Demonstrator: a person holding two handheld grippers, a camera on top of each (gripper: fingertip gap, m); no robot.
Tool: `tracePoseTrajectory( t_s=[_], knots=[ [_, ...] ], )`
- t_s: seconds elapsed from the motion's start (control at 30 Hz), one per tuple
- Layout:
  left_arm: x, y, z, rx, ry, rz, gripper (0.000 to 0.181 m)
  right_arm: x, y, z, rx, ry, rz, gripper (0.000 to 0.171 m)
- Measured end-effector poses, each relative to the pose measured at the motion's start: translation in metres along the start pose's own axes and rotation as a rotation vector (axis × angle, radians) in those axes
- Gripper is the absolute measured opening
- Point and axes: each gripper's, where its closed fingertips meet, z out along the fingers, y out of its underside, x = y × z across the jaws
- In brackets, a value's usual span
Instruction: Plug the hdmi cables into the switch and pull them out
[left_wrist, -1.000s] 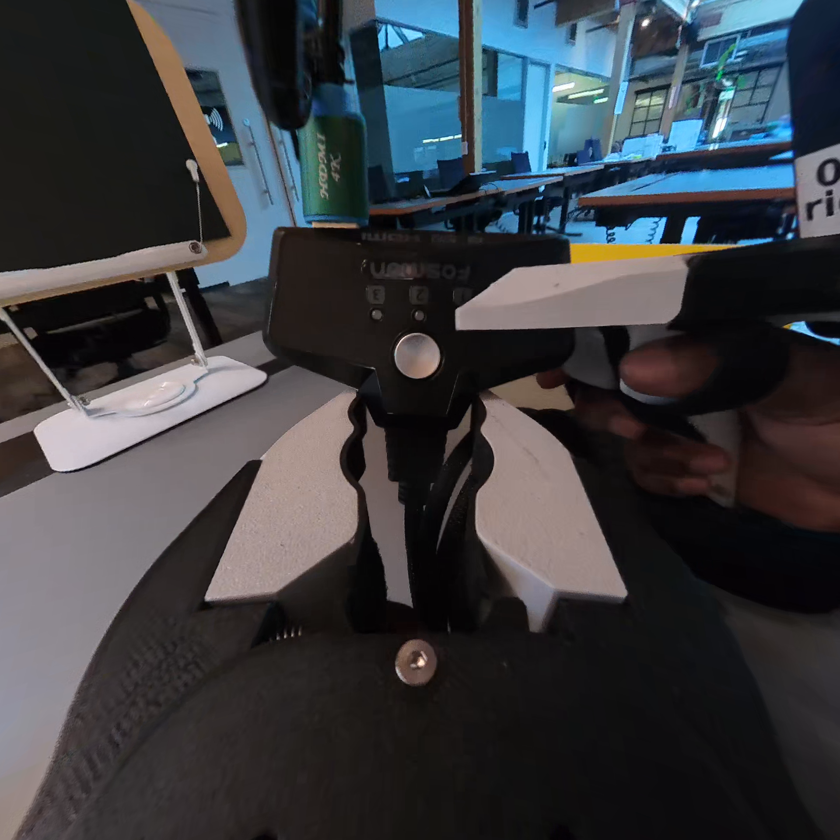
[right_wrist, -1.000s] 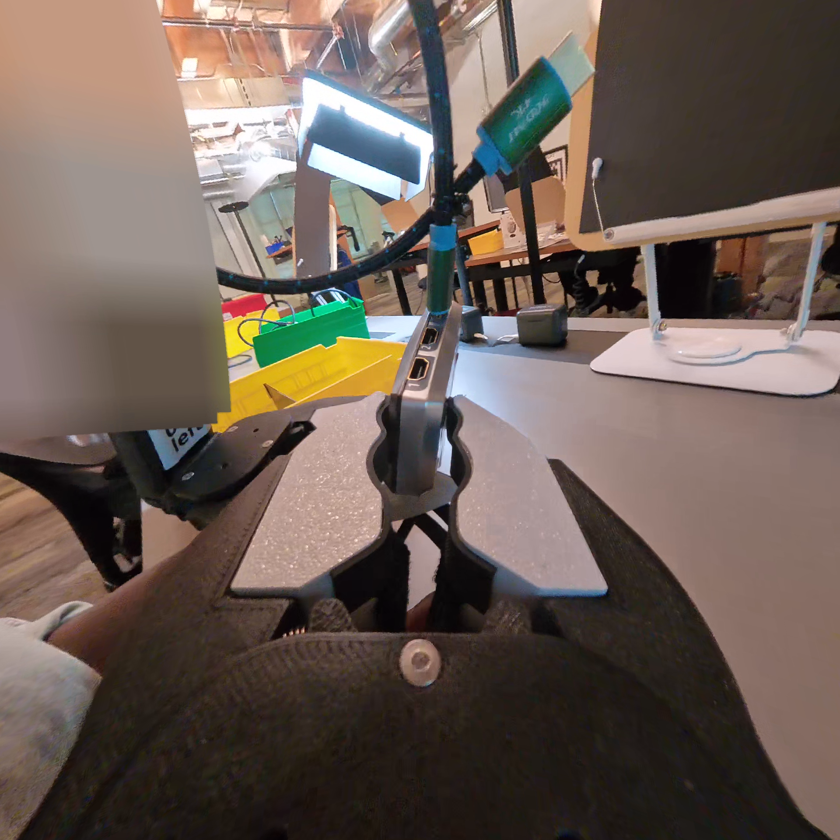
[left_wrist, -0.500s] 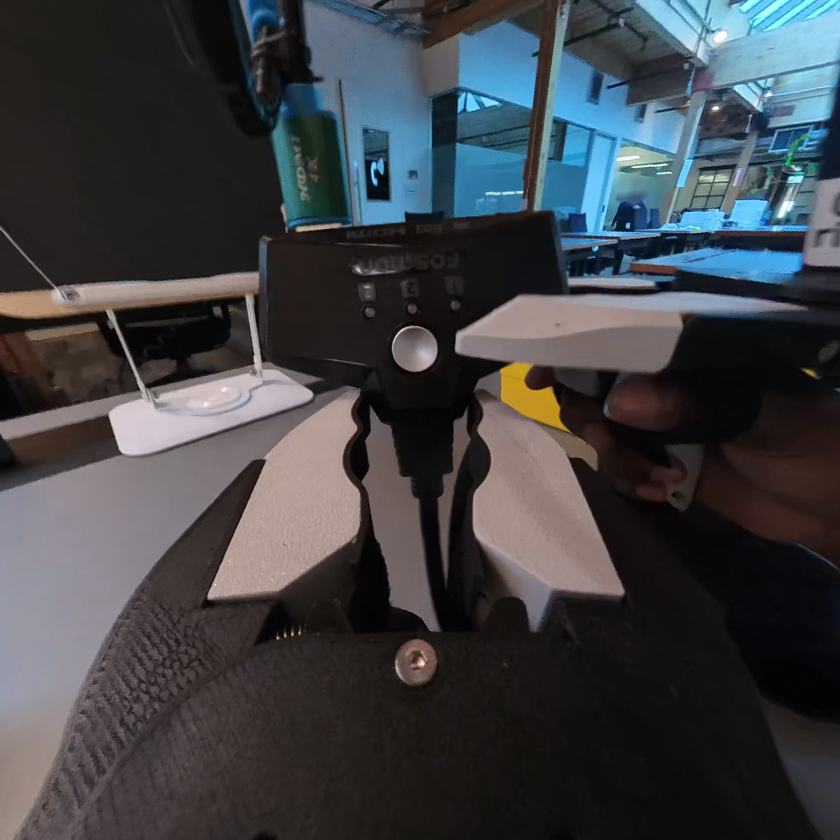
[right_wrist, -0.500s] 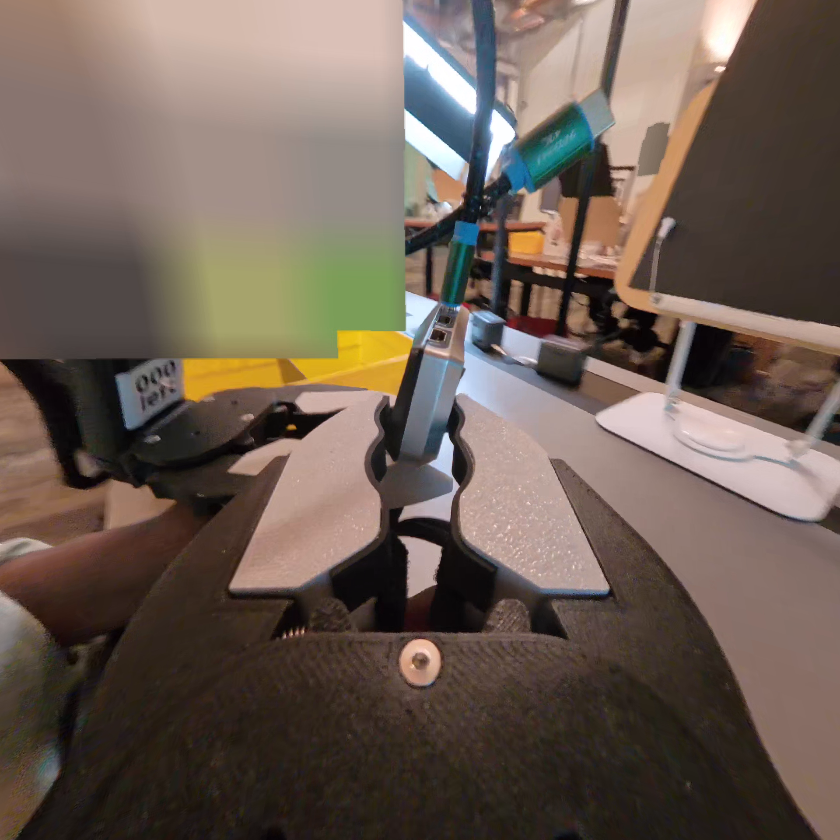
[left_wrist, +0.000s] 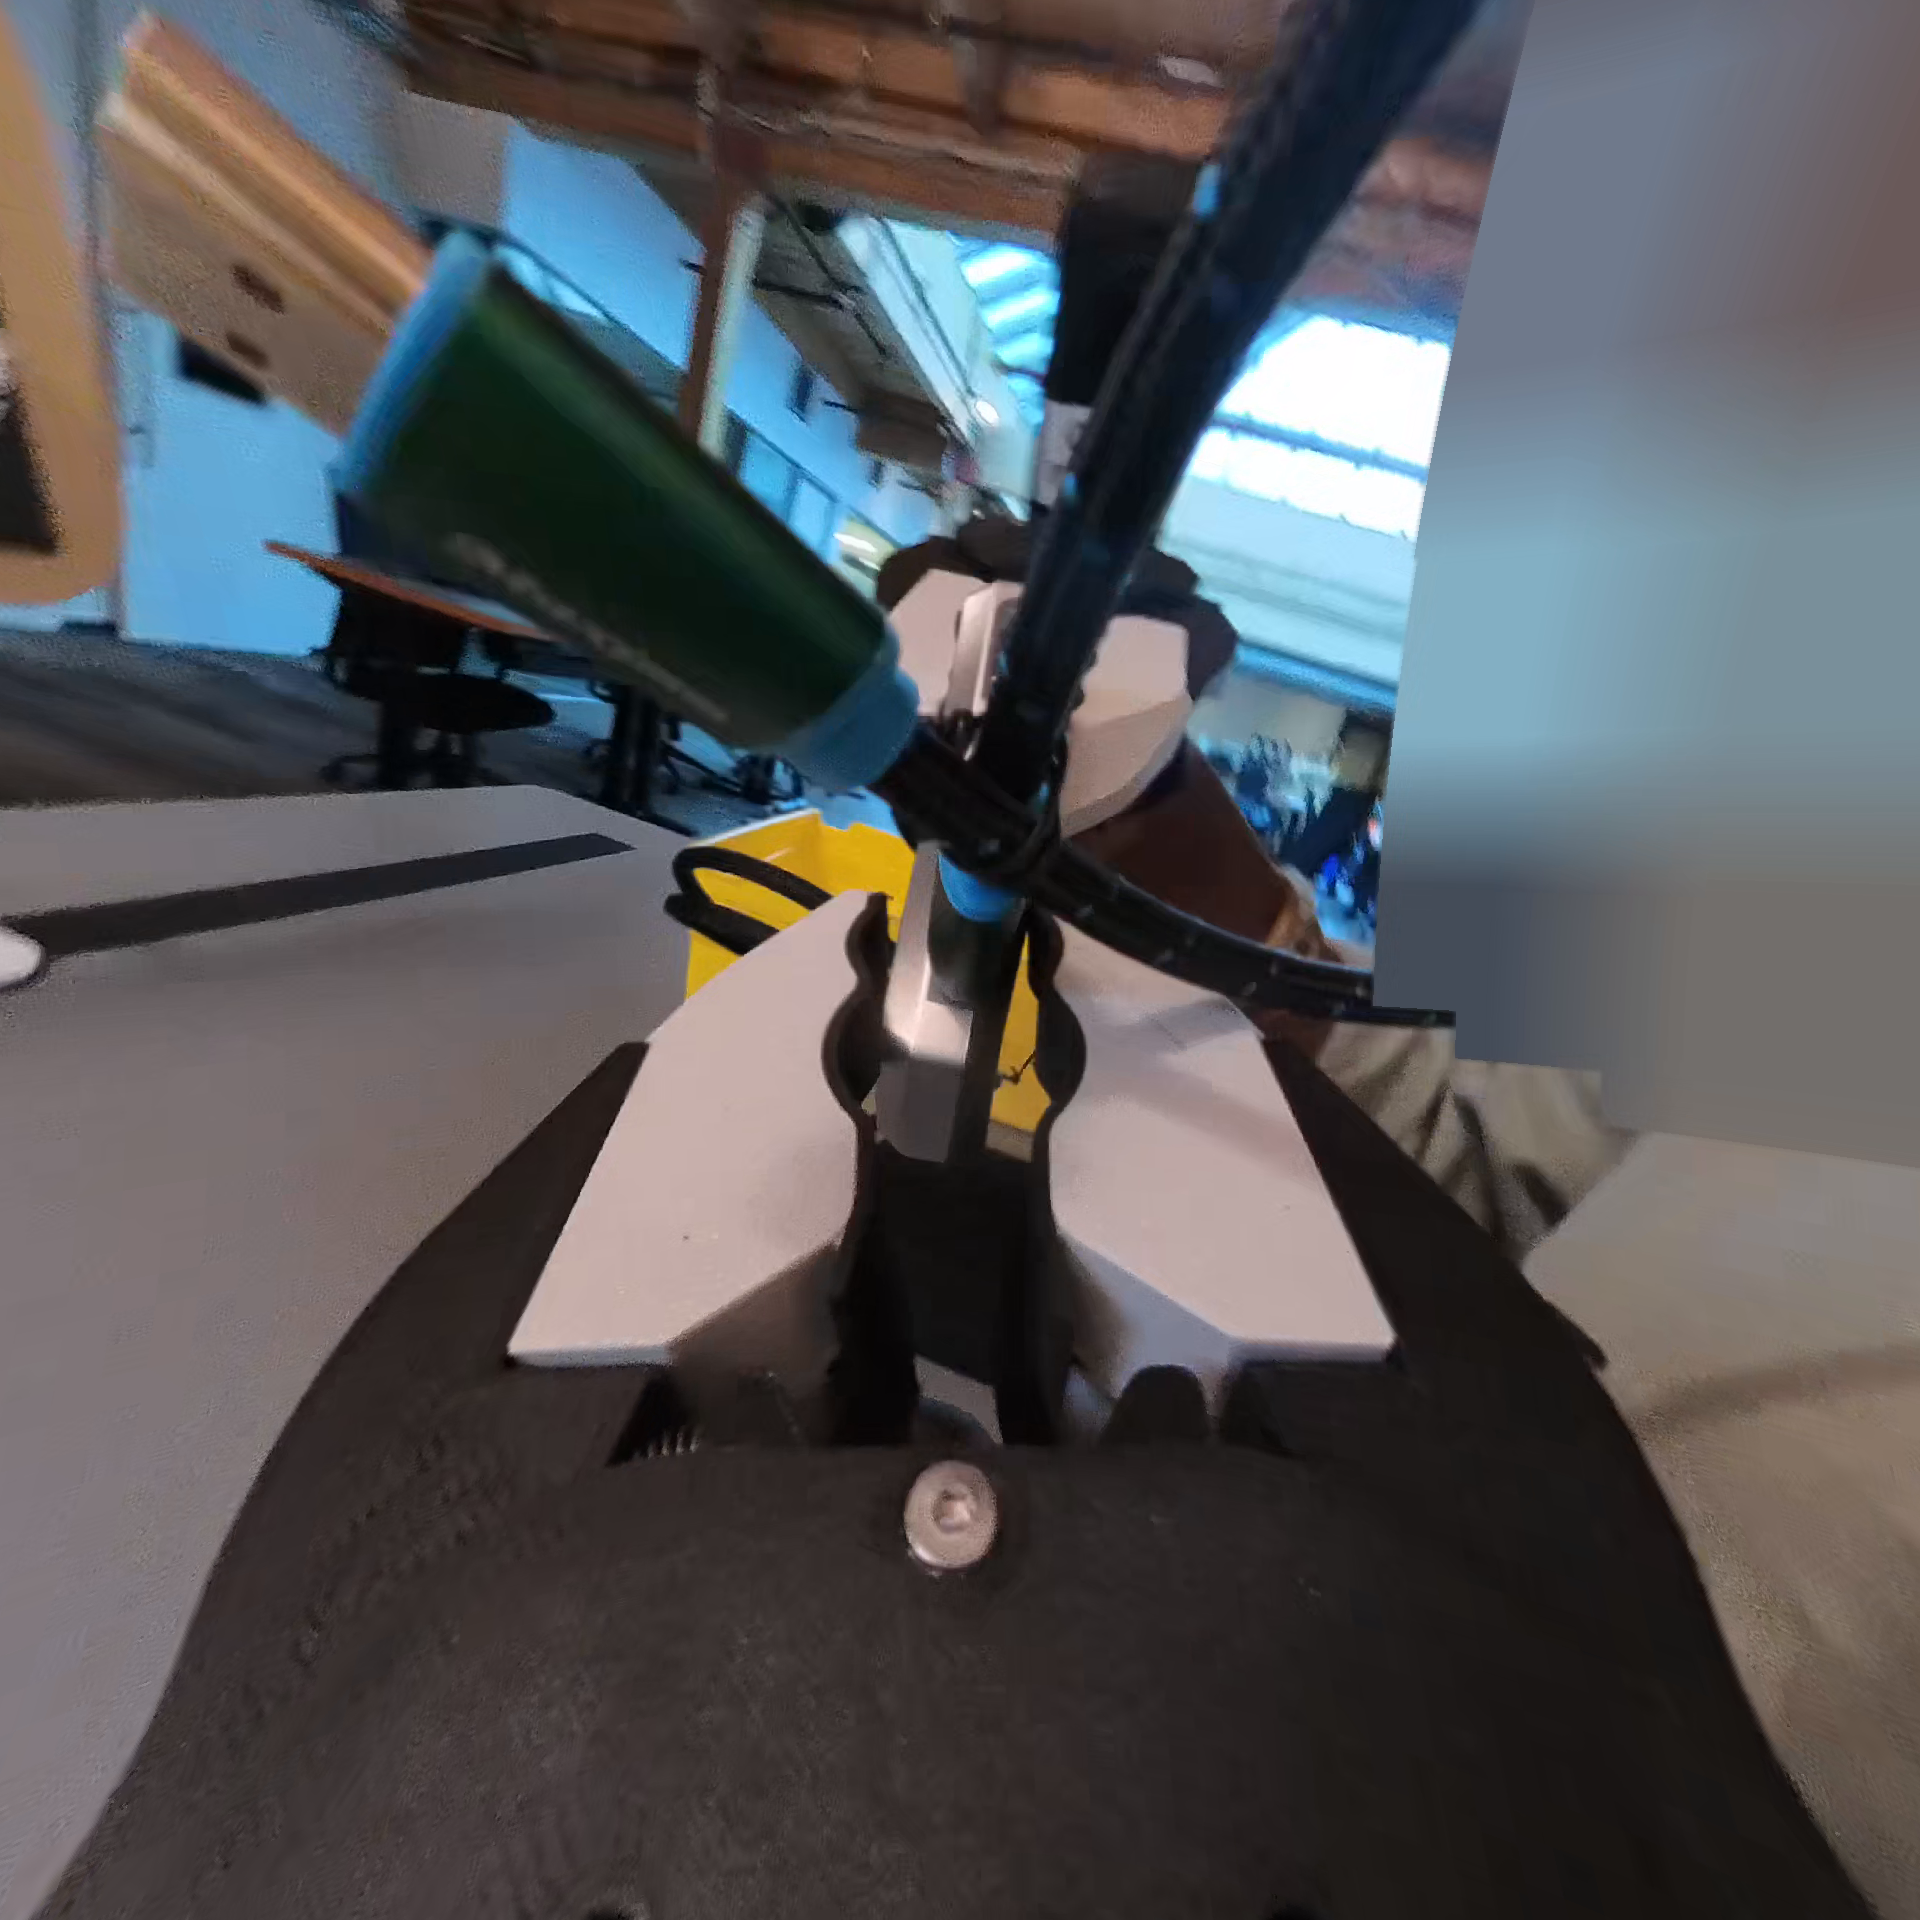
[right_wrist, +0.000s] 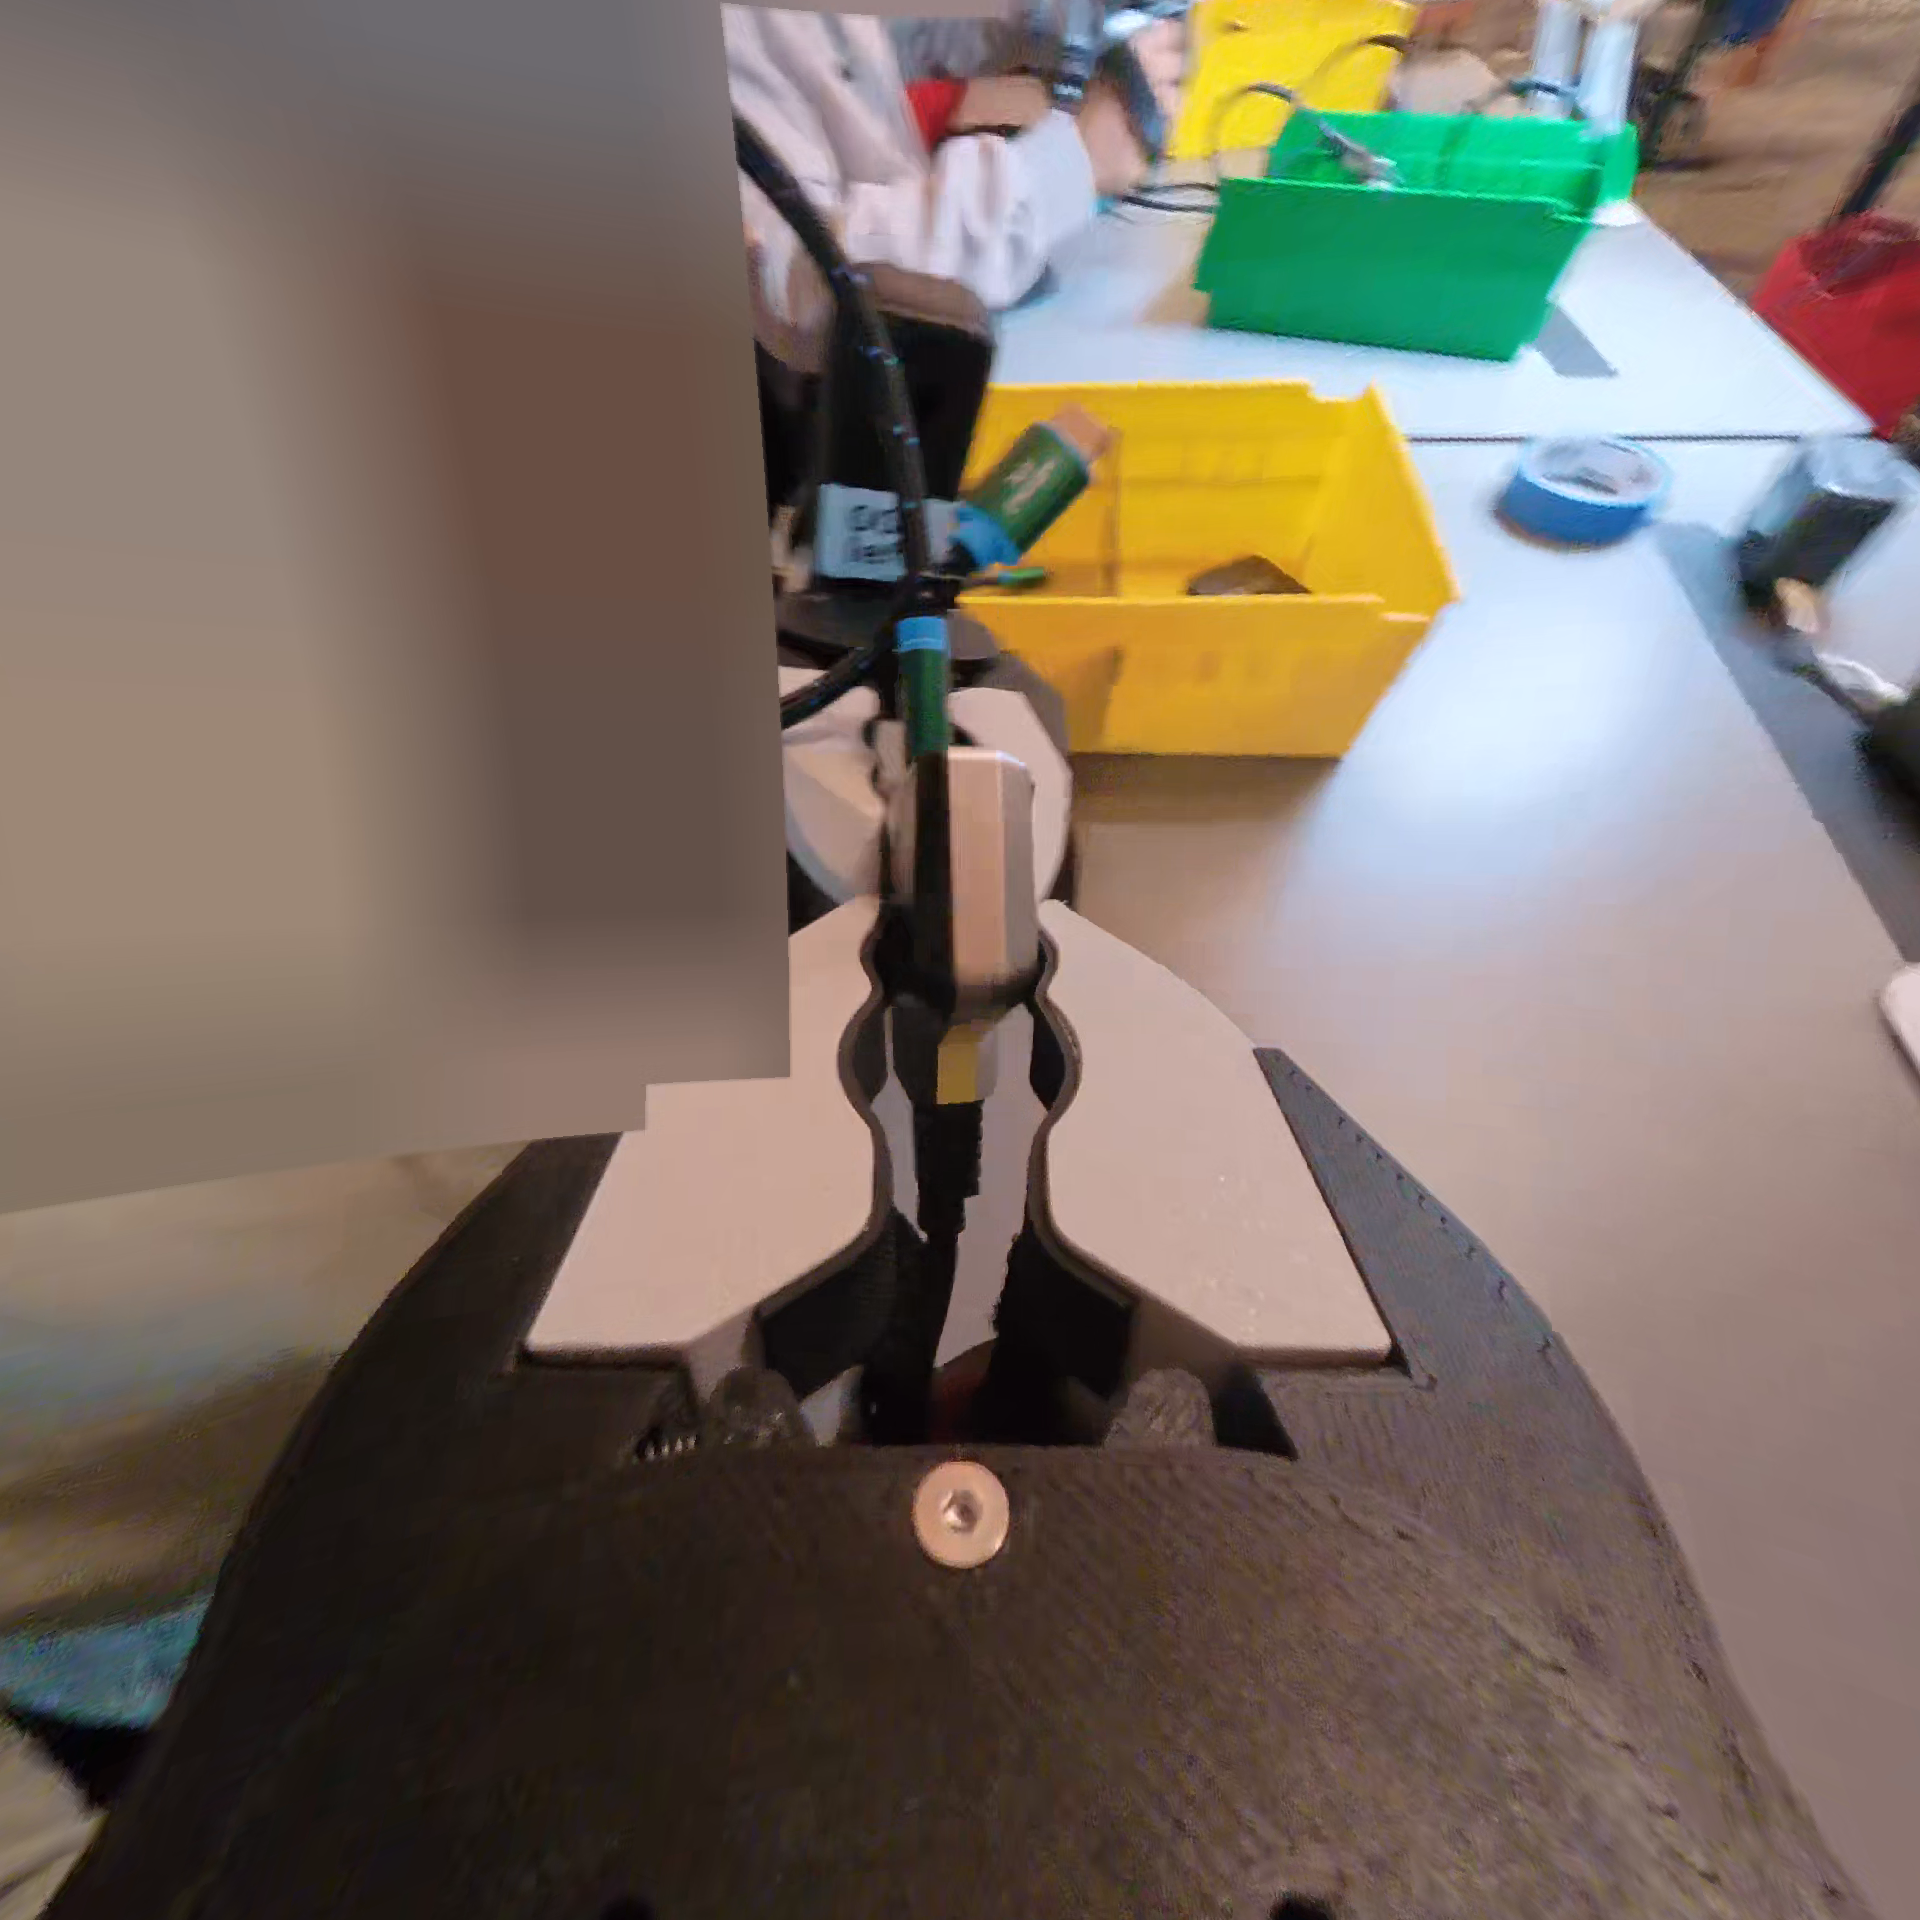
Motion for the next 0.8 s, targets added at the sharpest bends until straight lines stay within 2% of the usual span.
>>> tracePoseTrajectory(
  t_s=[0.07,0.13,0.17,0.23,0.3,0.4,0.47,0.57,0.67,0.8],
  knots=[
    [-0.015,0.005,-0.003,0.061,-0.1,-0.127,0.021,0.029,0.006,0.0,-0.011,0.226,0.004,0.04],
    [-0.034,0.012,-0.011,0.134,-0.202,-0.253,0.02,0.04,0.004,-0.005,0.043,0.407,-0.084,0.071],
    [-0.041,0.016,-0.014,0.157,-0.238,-0.306,0.02,0.039,0.005,-0.005,0.056,0.475,-0.123,0.077],
    [-0.052,0.02,-0.021,0.205,-0.299,-0.381,0.02,0.035,0.025,0.002,-0.018,0.564,-0.147,0.077],
    [-0.056,0.023,-0.022,0.215,-0.34,-0.401,0.02,0.034,0.058,0.016,-0.175,0.622,-0.118,0.074],
    [-0.049,0.025,-0.012,0.197,-0.317,-0.414,0.02,0.041,0.076,0.032,-0.25,0.714,-0.181,0.054],
    [-0.047,0.028,-0.009,0.192,-0.333,-0.414,0.02,0.05,0.079,0.026,-0.322,0.806,-0.288,0.04],
    [-0.033,0.029,-0.005,0.118,-0.236,-0.363,0.024,0.043,0.078,0.017,-0.358,0.73,-0.337,0.038],
    [-0.008,0.025,-0.01,0.009,-0.112,-0.245,0.043,0.031,0.084,-0.004,-0.424,0.635,-0.361,0.038],
    [0.005,0.042,-0.038,-0.272,-0.14,-0.024,0.061,0.013,0.105,-0.029,-0.517,0.511,-0.295,0.038]
  ],
)
